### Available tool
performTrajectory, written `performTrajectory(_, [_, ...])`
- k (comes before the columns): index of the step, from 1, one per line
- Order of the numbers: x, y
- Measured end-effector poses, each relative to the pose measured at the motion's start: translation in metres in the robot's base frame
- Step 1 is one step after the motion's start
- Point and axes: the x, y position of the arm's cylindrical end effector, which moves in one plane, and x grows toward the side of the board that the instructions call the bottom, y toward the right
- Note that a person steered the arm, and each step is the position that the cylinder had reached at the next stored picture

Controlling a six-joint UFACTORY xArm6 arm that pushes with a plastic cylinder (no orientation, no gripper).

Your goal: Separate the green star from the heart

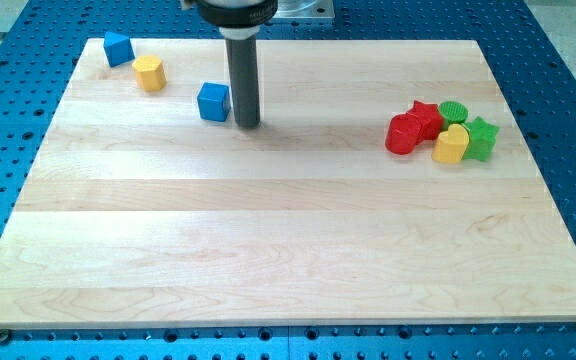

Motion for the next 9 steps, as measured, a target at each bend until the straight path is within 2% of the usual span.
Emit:
performTrajectory(1, [-0.004, -0.046])
performTrajectory(2, [-0.005, -0.042])
performTrajectory(3, [-0.024, 0.045])
performTrajectory(4, [-0.05, 0.174])
performTrajectory(5, [-0.048, 0.305])
performTrajectory(7, [0.066, 0.292])
performTrajectory(8, [0.107, 0.25])
performTrajectory(9, [0.154, 0.252])
